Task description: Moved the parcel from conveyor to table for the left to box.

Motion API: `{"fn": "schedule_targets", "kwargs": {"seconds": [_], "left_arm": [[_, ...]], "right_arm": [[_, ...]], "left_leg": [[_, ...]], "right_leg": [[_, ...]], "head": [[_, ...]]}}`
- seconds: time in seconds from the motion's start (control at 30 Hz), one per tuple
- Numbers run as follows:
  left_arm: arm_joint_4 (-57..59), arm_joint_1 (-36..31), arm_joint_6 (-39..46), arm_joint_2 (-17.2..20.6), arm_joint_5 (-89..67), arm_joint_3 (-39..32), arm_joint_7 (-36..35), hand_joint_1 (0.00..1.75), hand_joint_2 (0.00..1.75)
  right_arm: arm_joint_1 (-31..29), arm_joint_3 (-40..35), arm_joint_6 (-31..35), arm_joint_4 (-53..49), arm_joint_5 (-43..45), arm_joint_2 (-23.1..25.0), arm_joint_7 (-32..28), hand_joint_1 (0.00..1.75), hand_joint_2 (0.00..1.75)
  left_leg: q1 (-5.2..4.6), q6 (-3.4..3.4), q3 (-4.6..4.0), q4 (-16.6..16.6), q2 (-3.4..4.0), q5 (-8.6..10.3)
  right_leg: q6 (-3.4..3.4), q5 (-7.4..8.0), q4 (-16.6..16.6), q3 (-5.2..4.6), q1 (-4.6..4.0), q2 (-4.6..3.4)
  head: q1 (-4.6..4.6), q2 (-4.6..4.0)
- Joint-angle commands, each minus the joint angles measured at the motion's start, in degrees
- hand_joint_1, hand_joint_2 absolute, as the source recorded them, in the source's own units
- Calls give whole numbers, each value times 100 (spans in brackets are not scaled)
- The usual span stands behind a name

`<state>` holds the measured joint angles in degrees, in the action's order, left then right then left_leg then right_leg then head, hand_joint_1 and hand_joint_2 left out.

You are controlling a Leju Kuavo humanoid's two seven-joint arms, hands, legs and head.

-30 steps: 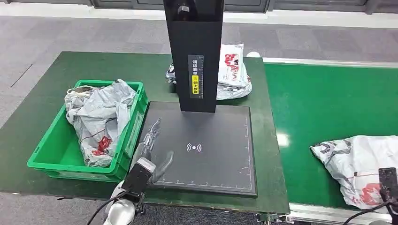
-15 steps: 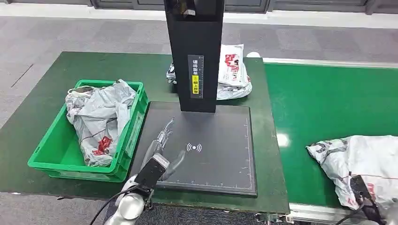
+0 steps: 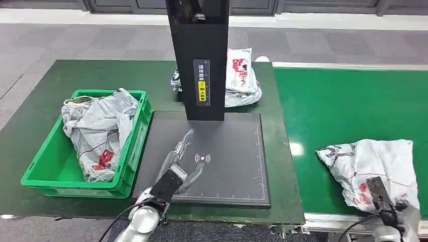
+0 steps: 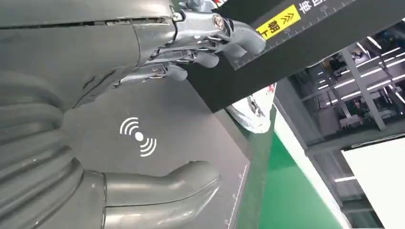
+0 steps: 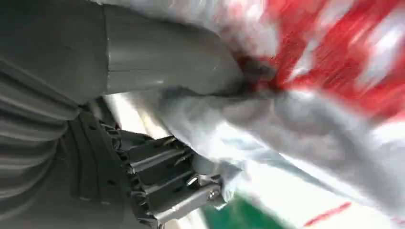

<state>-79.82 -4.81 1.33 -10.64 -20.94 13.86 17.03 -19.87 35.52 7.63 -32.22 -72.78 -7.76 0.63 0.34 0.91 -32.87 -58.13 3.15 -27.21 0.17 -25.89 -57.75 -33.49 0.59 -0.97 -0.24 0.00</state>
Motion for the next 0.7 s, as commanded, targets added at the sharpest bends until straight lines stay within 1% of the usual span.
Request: {"fn": "schedule_targets", "kwargs": {"seconds": [0.03, 0.07, 0.13, 0.2, 0.23, 0.27, 0.3, 0.37, 0.4, 0.43, 0.57, 0.6, 0.63, 0.7], "left_arm": [[264, -59, 1, 149, 6, 100, -15, 0, 175], [254, -45, 9, 145, 2, 89, -17, 0, 175], [222, -2, 25, 148, -2, 67, -20, 0, 175], [198, 40, 54, 130, -11, 29, -24, 0, 175], [188, 63, 77, 122, -23, 17, -22, 0, 175], [196, 80, 93, 120, -28, 9, -18, 0, 175], [207, 87, 104, 118, -31, 5, -16, 0, 175], [294, 81, 153, 101, -37, 3, 26, 0, 175], [344, 62, 166, 89, -38, 1, 46, 0, 175], [393, 36, 179, 65, -39, -7, 62, 0, 175], [572, -73, 227, 28, -31, -35, 112, 0, 175], [583, -78, 228, 28, -30, -36, 115, 0, 175], [583, -78, 228, 28, -30, -36, 115, 0, 175], [586, -79, 225, 30, -29, -39, 116, 0, 175]], "right_arm": [[-280, -482, -47, 241, 126, 348, 3, 175, 175], [-283, -500, 40, 207, 244, 367, -67, 175, 175], [-365, -548, 83, 186, 561, 418, -214, 175, 175], [-458, -517, 162, 96, 1026, 519, -472, 175, 175], [-516, -399, 120, 21, 1385, 595, -712, 175, 175], [-590, -221, -82, -69, 1855, 685, -1048, 175, 175], [-614, -148, -208, -130, 2088, 724, -1215, 175, 175], [-615, -161, -853, -521, 3232, 822, -1574, 175, 175], [-595, -321, -1000, -671, 3595, 811, -1571, 175, 175], [-624, -466, -1195, -835, 4175, 822, -1636, 175, 175], [-669, -873, -1666, -1351, 5561, 809, -1545, 175, 175], [-662, -916, -1655, -1381, 5605, 800, -1512, 175, 175], [-662, -916, -1655, -1381, 5605, 800, -1512, 175, 175], [-614, -1012, -1622, -1399, 5702, 768, -1496, 175, 175]], "left_leg": [[0, -1, -16, 11, -51, 23], [3, -1, -25, 18, -85, 36], [1, 3, -9, 17, -100, 42], [3, 6, -31, 8, -95, 40], [0, 6, -31, 6, -89, 37], [-1, 5, -37, 26, -101, 52], [-1, 6, -37, 17, -89, 45], [-2, 5, -43, 10, -93, 43], [-2, 5, -44, 7, -95, 41], [-2, 6, -41, 4, -95, 38], [-6, 0, -51, 2, -122, 45], [-7, 0, -45, 8, -134, 52], [-7, -8, -20, 6, -149, 64], [-4, -4, -22, 6, -170, 68]], "right_leg": [[-5, 7, 8, -7, -3, 38], [-6, 11, 21, -2, -7, 67], [-2, 8, 17, 3, -15, 82], [-2, 8, 9, -1, -16, 77], [-2, 6, 6, -1, -12, 75], [-3, 20, 26, -7, -12, 73], [-3, 15, 15, -10, -10, 66], [-2, 11, 7, -14, -8, 73], [-2, 9, 4, -16, -7, 77], [-2, 5, 1, -12, -6, 81], [-1, 3, -4, -21, 2, 106], [-2, 6, 2, -26, 3, 113], [-1, 3, 0, -28, 4, 132], [-1, 2, 1, -26, 6, 152]], "head": [[-2, 0], [-2, 0], [-2, 0], [-2, 0], [-2, 0], [-2, 0], [-2, 0], [-2, 0], [-2, 0], [-2, 0], [-2, 0], [-2, 0], [-2, 0], [-2, 0]]}}
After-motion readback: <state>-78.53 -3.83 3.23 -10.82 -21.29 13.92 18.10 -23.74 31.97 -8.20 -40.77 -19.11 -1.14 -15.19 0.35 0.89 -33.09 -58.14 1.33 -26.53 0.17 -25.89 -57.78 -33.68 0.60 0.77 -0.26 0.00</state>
